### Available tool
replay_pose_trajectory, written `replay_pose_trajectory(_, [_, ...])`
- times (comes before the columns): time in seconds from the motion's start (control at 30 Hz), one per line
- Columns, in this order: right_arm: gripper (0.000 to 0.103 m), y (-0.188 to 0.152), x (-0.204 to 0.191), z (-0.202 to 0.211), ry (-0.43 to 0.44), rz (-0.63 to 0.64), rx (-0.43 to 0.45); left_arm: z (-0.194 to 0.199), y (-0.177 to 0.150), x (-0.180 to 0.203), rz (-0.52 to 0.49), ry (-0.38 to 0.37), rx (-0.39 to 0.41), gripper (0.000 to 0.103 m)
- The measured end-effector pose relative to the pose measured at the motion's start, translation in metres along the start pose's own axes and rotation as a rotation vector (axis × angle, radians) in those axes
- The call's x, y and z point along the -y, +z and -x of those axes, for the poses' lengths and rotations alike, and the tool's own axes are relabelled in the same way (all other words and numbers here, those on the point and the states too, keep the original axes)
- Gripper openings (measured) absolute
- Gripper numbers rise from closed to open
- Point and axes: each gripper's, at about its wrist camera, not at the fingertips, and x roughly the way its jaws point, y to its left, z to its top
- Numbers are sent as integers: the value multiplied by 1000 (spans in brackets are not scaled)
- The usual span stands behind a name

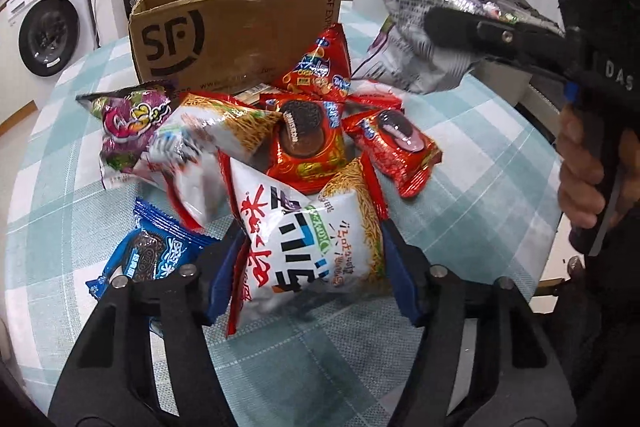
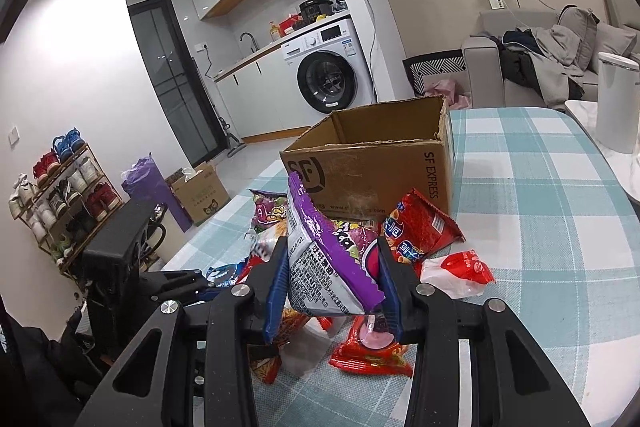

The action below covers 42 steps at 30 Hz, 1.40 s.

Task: Organize snacks
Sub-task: 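Lift both held bags and carry them toward the open cardboard box, then lower both bags into the box and open both tools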

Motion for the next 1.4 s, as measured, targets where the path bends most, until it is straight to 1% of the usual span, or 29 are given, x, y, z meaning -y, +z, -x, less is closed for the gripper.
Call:
replay_pose_trajectory(0.27, [41, 2, 0, 2, 7, -1, 13, 21, 14, -1, 20, -25, 73, 59])
replay_pose_trajectory(0.33, [41, 3, -1, 3, 10, -2, 18, 28, 19, -1, 23, -19, 100, 59])
replay_pose_trajectory(0.6, [41, 9, -1, 4, 20, -3, 38, 38, 39, -6, 40, 14, 152, 59])
replay_pose_trajectory(0.9, [41, 18, -4, 0, 22, 10, 44, 46, 64, -20, 70, 47, 209, 59])
replay_pose_trajectory(1.23, [41, 37, -7, -12, 27, 15, 63, 53, 94, -39, 108, 83, 258, 59])
replay_pose_trajectory(1.4, [41, 51, -3, -17, 19, -3, 79, 49, 109, -48, 126, 100, 266, 59])
